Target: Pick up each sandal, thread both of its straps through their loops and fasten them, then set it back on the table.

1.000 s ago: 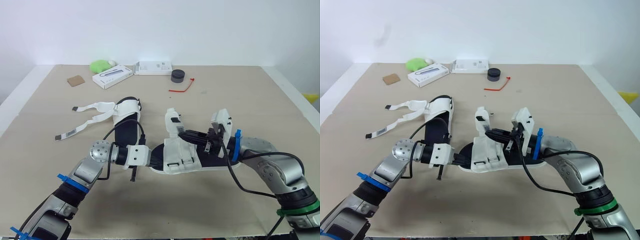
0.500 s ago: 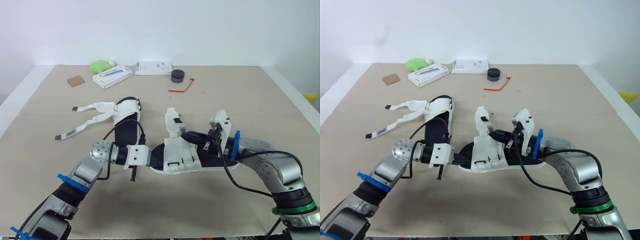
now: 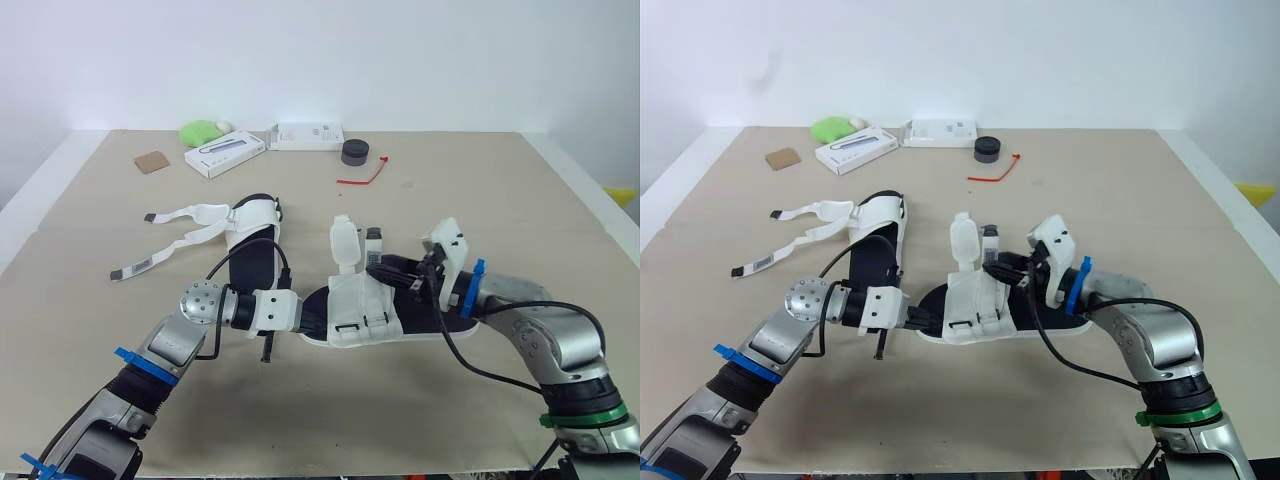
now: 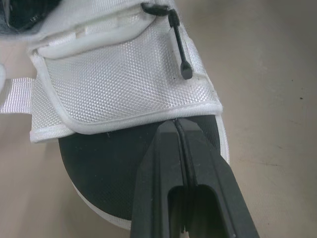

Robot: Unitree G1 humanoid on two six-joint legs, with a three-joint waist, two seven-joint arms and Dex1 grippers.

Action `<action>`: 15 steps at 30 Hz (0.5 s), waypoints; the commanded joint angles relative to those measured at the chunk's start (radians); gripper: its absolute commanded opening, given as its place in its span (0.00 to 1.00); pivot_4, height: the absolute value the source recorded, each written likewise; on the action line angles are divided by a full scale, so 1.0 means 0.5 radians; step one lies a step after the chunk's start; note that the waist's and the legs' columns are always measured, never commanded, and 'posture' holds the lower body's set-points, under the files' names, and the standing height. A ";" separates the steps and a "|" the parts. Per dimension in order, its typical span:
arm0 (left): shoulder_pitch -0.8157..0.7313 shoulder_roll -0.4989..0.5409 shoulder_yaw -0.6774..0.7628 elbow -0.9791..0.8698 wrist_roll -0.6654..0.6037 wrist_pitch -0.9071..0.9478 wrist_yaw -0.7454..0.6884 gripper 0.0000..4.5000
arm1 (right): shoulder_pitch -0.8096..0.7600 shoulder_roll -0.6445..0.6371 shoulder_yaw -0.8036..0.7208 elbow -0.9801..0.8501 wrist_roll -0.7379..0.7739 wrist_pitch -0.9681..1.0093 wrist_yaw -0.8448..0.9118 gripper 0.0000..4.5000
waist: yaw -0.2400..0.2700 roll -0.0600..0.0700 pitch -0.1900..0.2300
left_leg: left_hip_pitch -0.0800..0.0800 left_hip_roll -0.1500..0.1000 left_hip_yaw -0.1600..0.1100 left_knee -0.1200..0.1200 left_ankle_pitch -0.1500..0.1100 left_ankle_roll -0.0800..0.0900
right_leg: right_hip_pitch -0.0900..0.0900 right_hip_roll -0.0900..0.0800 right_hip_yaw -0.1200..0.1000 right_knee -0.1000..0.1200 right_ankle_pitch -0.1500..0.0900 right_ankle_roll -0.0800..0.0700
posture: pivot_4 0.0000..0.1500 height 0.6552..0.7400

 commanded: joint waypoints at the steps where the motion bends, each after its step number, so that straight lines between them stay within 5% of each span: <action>1: 0.044 0.029 -0.067 0.068 0.079 0.026 -0.028 0.00 | -0.012 -0.023 -0.085 -0.045 -0.068 -0.112 0.029 0.78 | 0.000 0.000 0.000 | 0.000 0.000 0.000 0.000 0.000 0.000 | 0.000 0.000 0.000 0.000 0.000 0.000 | 1.00 1.00; 3: 0.043 0.029 -0.068 0.069 0.079 0.024 -0.030 0.00 | -0.018 -0.020 -0.106 -0.043 -0.114 -0.174 0.040 0.98 | 0.000 0.000 0.000 | -0.001 0.000 0.000 0.000 0.000 0.000 | -0.001 0.000 0.000 0.000 0.000 0.000 | 1.00 1.00; 13: 0.025 0.013 -0.076 0.095 0.087 0.004 -0.030 0.00 | -0.297 0.089 -0.061 -0.206 -0.025 -0.264 0.221 0.98 | -0.001 0.001 0.000 | 0.000 0.000 0.000 0.000 0.000 0.000 | -0.001 0.001 0.001 0.000 0.000 0.000 | 1.00 1.00; 15: 0.022 0.005 -0.078 0.102 0.088 0.002 -0.026 0.00 | -0.323 0.112 -0.014 -0.204 -0.036 -0.246 0.260 0.87 | 0.000 0.001 0.000 | 0.000 0.000 -0.001 0.000 0.000 0.000 | -0.001 0.001 0.000 0.000 0.001 0.000 | 1.00 1.00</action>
